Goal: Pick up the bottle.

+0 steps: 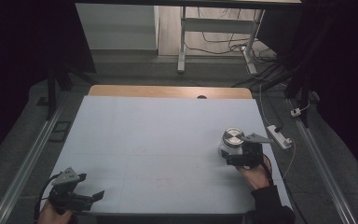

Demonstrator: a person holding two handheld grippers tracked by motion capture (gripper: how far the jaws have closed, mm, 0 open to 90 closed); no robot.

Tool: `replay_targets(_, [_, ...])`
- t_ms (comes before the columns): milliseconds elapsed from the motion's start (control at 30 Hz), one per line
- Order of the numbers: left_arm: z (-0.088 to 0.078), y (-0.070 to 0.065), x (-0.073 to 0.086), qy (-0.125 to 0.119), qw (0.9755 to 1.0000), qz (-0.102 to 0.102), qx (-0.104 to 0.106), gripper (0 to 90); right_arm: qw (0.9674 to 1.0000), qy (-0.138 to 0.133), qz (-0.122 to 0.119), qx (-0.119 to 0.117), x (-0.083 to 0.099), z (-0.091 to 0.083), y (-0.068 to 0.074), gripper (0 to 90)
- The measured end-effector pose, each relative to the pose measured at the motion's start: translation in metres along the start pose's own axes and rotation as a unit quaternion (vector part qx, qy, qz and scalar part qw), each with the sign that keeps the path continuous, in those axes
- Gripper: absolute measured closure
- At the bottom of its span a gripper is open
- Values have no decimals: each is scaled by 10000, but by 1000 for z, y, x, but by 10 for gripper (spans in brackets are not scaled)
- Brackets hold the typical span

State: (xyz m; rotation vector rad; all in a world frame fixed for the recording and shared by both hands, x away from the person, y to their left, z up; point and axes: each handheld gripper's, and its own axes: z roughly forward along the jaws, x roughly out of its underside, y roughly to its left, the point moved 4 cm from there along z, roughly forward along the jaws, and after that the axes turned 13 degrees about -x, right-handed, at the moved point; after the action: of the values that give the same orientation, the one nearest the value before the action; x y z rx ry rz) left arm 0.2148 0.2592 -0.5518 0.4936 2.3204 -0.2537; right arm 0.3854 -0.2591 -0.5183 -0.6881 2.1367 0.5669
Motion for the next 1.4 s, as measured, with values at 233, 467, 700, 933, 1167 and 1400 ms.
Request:
replay_targets(233, [0, 1, 0, -9, 10000, -7, 32, 0, 9997, 92, 22, 219, -5, 11, -5, 0])
replay_targets(467, [0, 1, 0, -10, 10000, -21, 36, 0, 9998, 50, 5, 201, -8, 17, -7, 4])
replay_targets(700, [0, 1, 0, -9, 10000, -13, 43, 0, 9997, -73, -86, 211, -9, 16, -7, 92])
replay_targets(933, [0, 1, 0, -14, 10000, 7, 53, 1, 9996, -68, -197, 183, -10, 15, -6, 136])
replay_targets(1167, [0, 1, 0, -23, 10000, 11, 55, 2, 9995, -49, -230, 209, -10, 15, -6, 140])
replay_targets(1400, [-1, 1, 0, -30, 10000, -9, 61, 2, 9996, -6, -213, 183, -12, 14, -4, 142])
